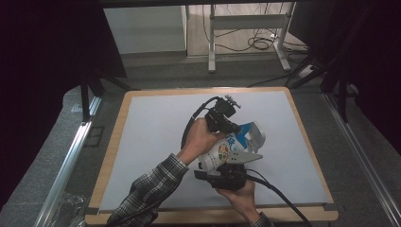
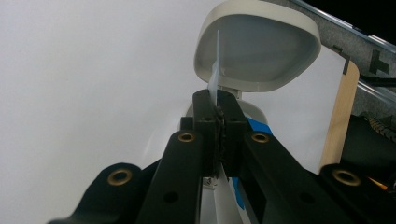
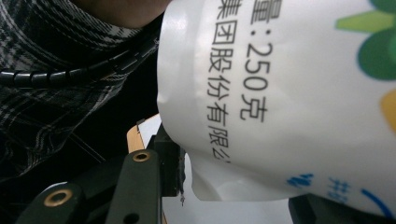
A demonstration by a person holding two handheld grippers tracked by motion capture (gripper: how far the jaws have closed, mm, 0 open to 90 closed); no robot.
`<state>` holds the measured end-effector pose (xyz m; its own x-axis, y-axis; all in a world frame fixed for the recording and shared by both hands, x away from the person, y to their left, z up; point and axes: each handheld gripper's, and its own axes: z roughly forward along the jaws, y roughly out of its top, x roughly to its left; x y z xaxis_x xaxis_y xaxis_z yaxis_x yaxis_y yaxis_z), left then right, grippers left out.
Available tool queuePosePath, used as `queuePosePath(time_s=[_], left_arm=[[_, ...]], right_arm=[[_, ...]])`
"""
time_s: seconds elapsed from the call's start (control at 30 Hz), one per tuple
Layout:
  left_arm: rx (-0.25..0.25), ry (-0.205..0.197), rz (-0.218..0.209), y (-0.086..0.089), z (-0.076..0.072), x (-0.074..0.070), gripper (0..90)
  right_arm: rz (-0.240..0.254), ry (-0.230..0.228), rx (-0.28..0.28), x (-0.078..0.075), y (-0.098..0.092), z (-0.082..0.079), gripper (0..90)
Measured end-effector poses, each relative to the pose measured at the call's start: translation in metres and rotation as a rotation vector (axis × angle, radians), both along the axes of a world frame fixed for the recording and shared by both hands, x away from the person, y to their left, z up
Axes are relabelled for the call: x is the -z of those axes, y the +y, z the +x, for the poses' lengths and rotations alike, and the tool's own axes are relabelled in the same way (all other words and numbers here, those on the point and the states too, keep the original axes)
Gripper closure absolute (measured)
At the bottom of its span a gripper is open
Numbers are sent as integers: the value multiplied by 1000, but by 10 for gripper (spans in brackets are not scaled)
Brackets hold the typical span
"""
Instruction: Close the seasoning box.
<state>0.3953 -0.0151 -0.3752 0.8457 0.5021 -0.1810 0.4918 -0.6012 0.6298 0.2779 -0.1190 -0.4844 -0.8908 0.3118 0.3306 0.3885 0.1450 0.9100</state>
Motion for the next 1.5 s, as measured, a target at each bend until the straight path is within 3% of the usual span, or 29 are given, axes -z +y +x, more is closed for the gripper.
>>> queuePosePath(time_s=[1.5], left_arm=[[4, 4, 12, -1, 0, -1, 887]], right_arm=[[2, -2, -1, -1, 1, -1, 591]])
